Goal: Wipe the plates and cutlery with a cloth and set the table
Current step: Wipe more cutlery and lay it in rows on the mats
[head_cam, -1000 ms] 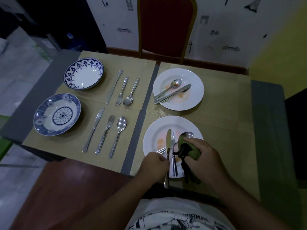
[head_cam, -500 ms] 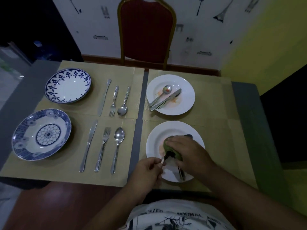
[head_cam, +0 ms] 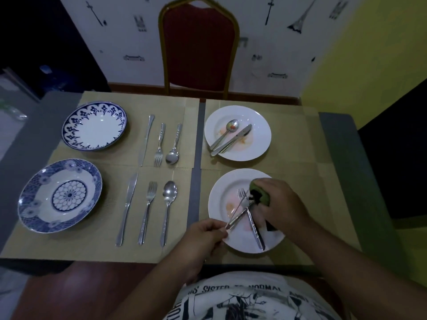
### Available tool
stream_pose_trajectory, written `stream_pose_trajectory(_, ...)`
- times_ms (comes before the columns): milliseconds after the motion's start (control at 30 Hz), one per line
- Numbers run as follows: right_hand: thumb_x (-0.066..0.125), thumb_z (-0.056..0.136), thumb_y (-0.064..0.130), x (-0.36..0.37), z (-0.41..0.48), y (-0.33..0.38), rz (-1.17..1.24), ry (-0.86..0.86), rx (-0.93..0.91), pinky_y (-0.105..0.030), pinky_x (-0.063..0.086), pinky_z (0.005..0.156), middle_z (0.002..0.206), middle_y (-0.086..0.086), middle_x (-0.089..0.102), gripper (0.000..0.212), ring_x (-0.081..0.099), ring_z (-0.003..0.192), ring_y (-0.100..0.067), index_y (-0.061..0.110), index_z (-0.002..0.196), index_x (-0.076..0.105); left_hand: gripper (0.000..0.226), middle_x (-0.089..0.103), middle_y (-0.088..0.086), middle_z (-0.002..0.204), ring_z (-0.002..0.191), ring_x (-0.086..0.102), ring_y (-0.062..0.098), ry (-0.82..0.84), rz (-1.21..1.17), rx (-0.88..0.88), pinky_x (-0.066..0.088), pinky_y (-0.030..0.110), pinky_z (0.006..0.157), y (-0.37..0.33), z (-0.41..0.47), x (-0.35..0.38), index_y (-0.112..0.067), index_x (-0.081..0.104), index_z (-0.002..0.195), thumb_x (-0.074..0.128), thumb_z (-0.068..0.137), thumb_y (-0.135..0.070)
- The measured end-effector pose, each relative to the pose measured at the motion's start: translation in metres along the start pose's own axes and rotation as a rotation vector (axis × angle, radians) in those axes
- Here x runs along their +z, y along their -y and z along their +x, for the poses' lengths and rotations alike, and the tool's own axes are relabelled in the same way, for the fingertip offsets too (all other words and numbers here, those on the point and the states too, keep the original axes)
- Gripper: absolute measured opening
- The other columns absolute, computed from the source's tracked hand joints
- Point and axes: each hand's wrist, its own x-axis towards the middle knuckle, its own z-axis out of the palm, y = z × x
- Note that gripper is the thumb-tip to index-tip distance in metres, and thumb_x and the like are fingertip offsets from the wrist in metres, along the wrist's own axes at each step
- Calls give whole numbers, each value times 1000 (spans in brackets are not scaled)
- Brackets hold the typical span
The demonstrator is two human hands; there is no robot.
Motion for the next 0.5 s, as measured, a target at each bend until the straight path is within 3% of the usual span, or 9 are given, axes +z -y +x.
stream_pose_trajectory(67,72,67,8,-5,-7,-2,15,-46,-5,-28,42,95,124,5,62,58,51,116,-16,20,123,64,13,70,9,73,53,60,14,-24,-61,-20,49,25,56,-3,1,6,-4,73,98,61,93,-1)
stream_pose_trajectory(133,75,69,10,-10,-16,-1,9,-46,-143,-32,43,101,130,2,60,61,51,121,-17,17,129,62,14,72,13,79,62,67,22,-56,-81,-45,55,32,63,-6,2,17,-6,73,100,62,92,-1)
stream_pose_trajectory(200,73,68,8,-9,-27,2,-14,9,-334,-31,39,106,131,0,60,60,51,124,-16,15,127,62,18,72,14,86,67,67,23,-74,-77,-32,56,28,59,-8,2,32,-9,74,103,62,93,0)
stream_pose_trajectory(300,68,69,9,-6,-28,-6,-51,131,-507,-29,38,107,130,-1,60,54,51,124,-17,13,123,64,22,64,9,83,61,54,20,-81,-76,41,45,25,50,-6,2,52,-9,75,103,62,91,5)
stream_pose_trajectory(400,62,72,24,-12,-8,-28,-73,130,-411,-36,46,98,124,2,63,45,56,116,-19,19,117,66,25,64,0,74,62,54,18,-156,-27,32,39,24,52,2,0,60,-10,76,97,64,86,9)
stream_pose_trajectory(500,56,73,30,-23,10,-44,-81,111,-244,-39,48,90,116,4,65,40,56,108,-24,21,111,66,18,66,9,73,63,62,17,-161,-67,-26,41,22,51,6,-3,67,-4,73,99,64,88,7)
